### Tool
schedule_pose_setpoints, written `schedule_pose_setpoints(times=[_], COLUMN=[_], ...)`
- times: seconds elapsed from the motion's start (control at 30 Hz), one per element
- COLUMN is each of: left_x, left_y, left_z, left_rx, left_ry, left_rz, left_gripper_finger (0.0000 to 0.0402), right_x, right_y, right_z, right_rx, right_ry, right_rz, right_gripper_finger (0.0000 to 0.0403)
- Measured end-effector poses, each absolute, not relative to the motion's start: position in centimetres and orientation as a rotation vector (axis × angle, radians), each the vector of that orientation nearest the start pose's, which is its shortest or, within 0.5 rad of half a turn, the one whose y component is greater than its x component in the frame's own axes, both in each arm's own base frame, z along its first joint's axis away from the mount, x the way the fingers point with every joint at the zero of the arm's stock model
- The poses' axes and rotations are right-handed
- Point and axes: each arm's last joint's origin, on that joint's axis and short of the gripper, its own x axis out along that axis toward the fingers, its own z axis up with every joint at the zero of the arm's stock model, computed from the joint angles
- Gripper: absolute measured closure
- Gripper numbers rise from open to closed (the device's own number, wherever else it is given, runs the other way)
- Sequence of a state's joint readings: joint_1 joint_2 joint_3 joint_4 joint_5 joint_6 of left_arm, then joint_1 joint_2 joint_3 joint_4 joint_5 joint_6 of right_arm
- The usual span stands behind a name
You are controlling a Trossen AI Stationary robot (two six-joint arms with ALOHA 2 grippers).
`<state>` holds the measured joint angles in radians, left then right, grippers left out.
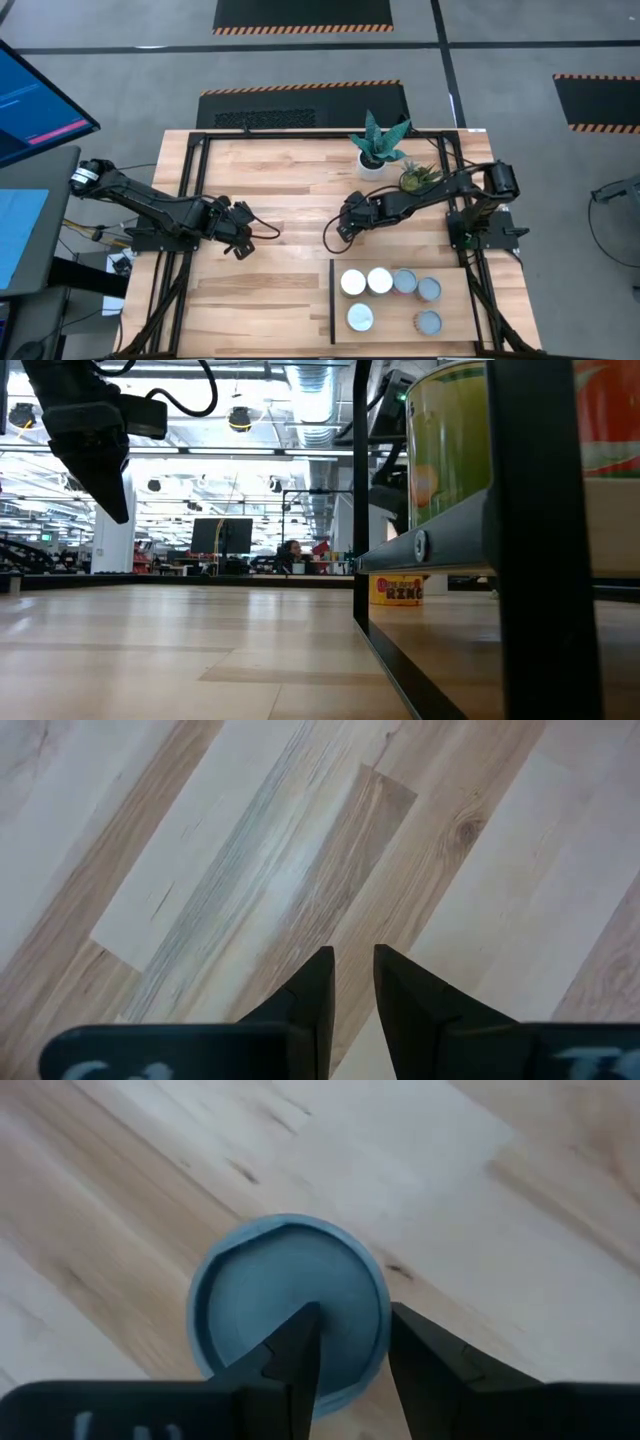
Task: Pick and place cans onto a shelf
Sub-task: Put the canned pineapple rings on the shelf
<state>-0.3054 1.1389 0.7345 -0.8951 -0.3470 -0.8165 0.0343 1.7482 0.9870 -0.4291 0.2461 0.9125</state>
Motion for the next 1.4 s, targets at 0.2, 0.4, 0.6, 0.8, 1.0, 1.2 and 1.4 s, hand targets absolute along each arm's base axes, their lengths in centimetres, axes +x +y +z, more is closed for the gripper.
schedule_pose_setpoints(times=[0.2,0.4,0.6,0.8,1.0,1.2,1.4], left_x=[17.9,17.9,18.0,18.1,18.1,18.2,18.2], left_y=[-4.6,-4.6,-4.6,-4.7,-4.6,-4.6,-4.6], left_z=[21.1,21.1,21.1,21.1,21.2,21.2,21.2], left_rx=[-0.297,-0.297,-0.306,-0.307,-0.293,-0.286,-0.289], left_ry=[1.108,1.106,1.09,1.088,1.075,1.061,1.056], left_rz=[0.519,0.518,0.512,0.51,0.517,0.526,0.524], left_gripper_finger=[0.034,0.034,0.034,0.034,0.034,0.034,0.034], right_x=[32.7,32.9,33.1,33.1,33.0,29.8,24.5], right_y=[1.3,1.6,1.5,1.9,3.5,6.3,9.7], right_z=[14.1,14.4,14.7,16.0,23.5,31.9,36.2], right_rx=[0.656,0.639,0.631,0.601,0.489,0.382,0.393], right_ry=[0.991,0.96,0.952,0.971,0.902,0.86,0.887], right_rz=[-0.68,-0.687,-0.683,-0.676,-0.643,-0.621,-0.597], right_gripper_finger=[0.0267,0.0301,0.0387,0.0397,0.0399,0.04,0.04])
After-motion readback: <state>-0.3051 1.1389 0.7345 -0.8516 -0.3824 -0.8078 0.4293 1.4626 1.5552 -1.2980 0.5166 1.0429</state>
